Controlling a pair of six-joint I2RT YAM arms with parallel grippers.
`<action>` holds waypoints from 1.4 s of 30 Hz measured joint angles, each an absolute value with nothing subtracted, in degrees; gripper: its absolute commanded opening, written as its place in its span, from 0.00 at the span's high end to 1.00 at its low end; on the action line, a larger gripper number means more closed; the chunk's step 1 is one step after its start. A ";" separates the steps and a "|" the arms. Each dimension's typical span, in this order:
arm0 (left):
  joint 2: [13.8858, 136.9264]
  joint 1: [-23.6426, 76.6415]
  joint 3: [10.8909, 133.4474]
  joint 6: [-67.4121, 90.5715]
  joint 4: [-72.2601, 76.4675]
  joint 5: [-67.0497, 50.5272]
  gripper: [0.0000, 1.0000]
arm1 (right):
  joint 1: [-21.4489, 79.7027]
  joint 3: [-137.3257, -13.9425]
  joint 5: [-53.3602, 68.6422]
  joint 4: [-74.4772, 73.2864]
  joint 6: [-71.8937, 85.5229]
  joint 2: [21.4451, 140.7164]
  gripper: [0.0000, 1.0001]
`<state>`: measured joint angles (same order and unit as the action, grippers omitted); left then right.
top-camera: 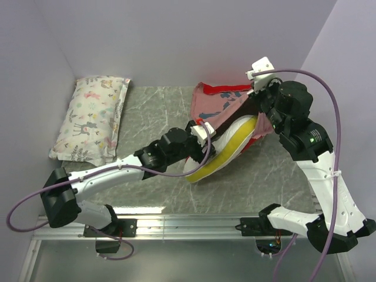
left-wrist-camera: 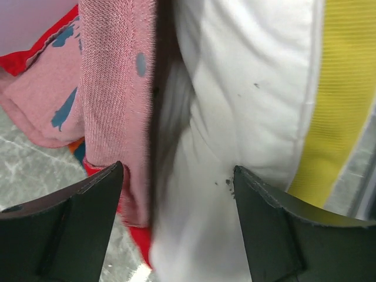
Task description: Put the pillow into the pillowcase
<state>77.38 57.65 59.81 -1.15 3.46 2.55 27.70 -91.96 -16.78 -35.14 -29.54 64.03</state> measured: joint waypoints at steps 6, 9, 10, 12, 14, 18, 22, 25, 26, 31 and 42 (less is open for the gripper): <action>81.52 56.84 59.79 -4.12 7.62 8.01 0.28 | 29.06 -92.60 -16.93 -35.68 -28.75 64.12 1.00; 81.52 54.37 59.55 -5.15 9.04 8.93 0.28 | 29.12 -92.42 -17.08 -35.64 -28.75 63.90 1.00; 81.43 53.54 59.51 -5.28 9.43 8.93 0.28 | 29.12 -92.12 -17.10 -35.64 -28.77 63.64 1.00; 80.97 52.45 59.31 -5.78 10.04 8.88 0.27 | 29.12 -91.13 -17.10 -35.66 -28.75 62.89 1.00; 80.68 52.36 59.35 -6.63 10.50 8.73 0.25 | 29.12 -90.63 -17.08 -35.68 -28.49 62.46 1.00; 81.65 53.04 60.31 -7.14 10.87 7.64 0.22 | 29.28 -90.63 -17.08 -35.70 -27.70 62.41 1.00; 82.78 53.63 60.51 -7.84 11.35 5.67 0.21 | 29.50 -90.63 -17.08 -35.70 -27.40 62.41 1.00; 82.87 54.74 60.45 -8.21 11.60 4.91 0.20 | 29.52 -90.63 -17.06 -35.70 -26.85 62.43 1.00; 82.89 55.37 60.42 -8.40 11.84 4.93 0.20 | 29.54 -90.63 -17.08 -35.70 -26.65 62.43 1.00; 86.80 56.99 61.06 -9.37 13.52 8.25 0.30 | 29.82 -90.70 -17.26 -36.01 -25.96 62.43 1.00; 92.09 41.76 61.69 -10.63 8.29 8.40 1.00 | 24.91 -75.42 -18.37 -31.66 -30.09 53.84 1.00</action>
